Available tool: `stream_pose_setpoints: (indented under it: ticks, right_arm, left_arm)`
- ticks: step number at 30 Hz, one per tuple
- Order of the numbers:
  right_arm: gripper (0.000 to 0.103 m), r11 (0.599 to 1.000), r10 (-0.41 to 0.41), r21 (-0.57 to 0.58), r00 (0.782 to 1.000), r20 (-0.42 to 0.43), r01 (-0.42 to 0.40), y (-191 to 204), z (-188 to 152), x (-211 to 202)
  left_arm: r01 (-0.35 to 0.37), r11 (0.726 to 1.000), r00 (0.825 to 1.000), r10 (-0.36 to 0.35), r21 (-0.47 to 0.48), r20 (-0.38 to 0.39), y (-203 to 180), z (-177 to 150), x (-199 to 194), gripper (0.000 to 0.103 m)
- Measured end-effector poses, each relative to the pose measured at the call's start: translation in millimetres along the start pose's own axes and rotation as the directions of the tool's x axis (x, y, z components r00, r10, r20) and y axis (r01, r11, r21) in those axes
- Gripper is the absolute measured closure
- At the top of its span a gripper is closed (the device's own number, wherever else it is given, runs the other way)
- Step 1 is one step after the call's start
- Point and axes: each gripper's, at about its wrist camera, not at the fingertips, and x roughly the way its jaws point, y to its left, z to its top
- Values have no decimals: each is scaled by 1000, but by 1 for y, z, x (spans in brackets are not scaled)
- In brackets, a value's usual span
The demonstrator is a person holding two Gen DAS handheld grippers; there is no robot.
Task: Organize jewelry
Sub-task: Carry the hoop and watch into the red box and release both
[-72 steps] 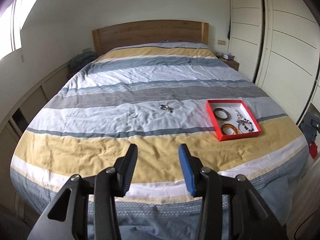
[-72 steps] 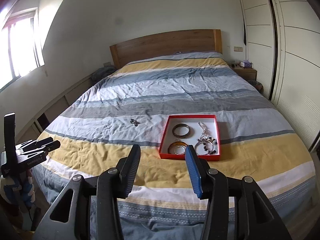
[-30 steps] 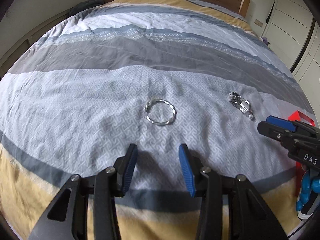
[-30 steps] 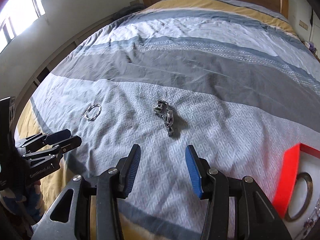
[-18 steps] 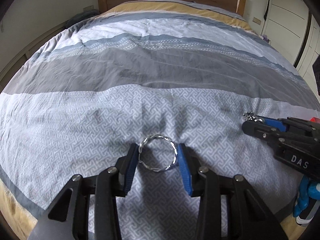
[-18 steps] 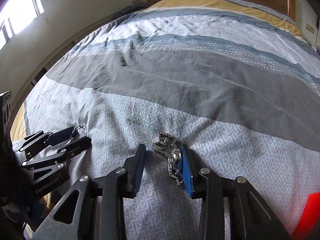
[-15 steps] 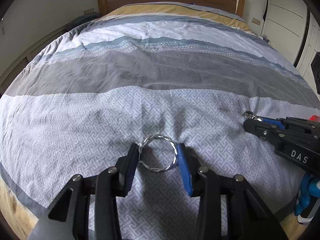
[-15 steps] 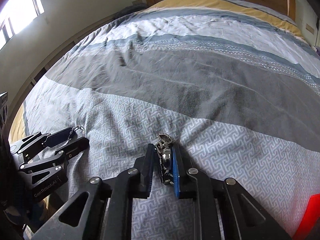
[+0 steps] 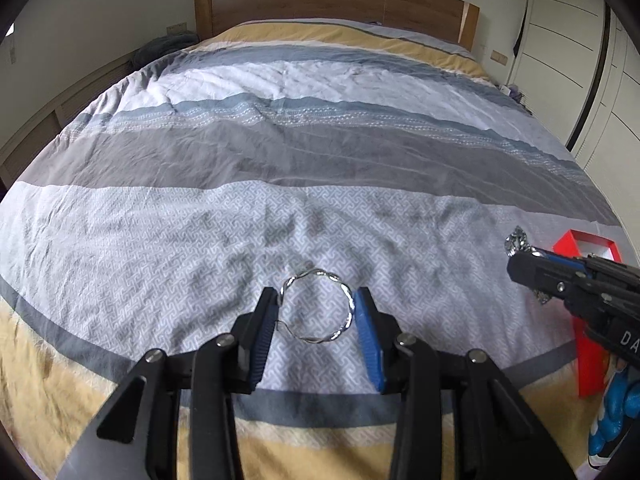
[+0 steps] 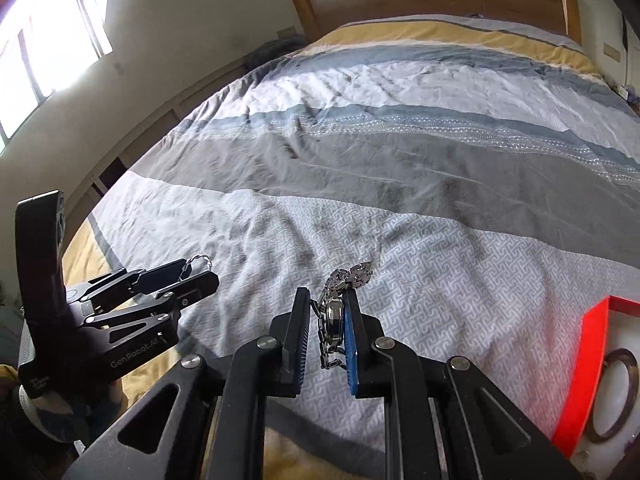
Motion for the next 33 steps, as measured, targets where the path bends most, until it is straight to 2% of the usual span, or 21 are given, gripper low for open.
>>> stream_pose_setpoints:
  ticks: [5, 9, 14, 18, 25, 33]
  right_arm:
    - [87, 1000, -4, 5, 998, 57, 4, 8, -8, -56]
    - [87, 1000, -31, 9, 995, 100, 30, 0, -16, -101]
    - [87, 994, -107, 29, 986, 129, 104, -38, -31, -148]
    - [87, 981, -188, 64, 975, 117, 181, -86, -50, -175]
    - [87, 949, -297, 126, 954, 44, 290, -173, -79, -181]
    - [87, 944, -298, 150, 955, 5, 294, -229, -82, -151]
  left_arm:
    - [25, 999, 999, -27, 41, 33, -24, -1, -39, 66]
    - [63, 995, 996, -67, 73, 54, -53, 1, -62, 66]
    - [127, 983, 989, -136, 133, 59, -111, 2, -73, 66]
    - [189, 964, 979, -199, 187, 36, -168, -1, -66, 66]
    - [274, 919, 961, -273, 283, -46, -262, -17, -33, 66]
    - [294, 898, 956, -276, 328, -101, -323, -7, 15, 66]
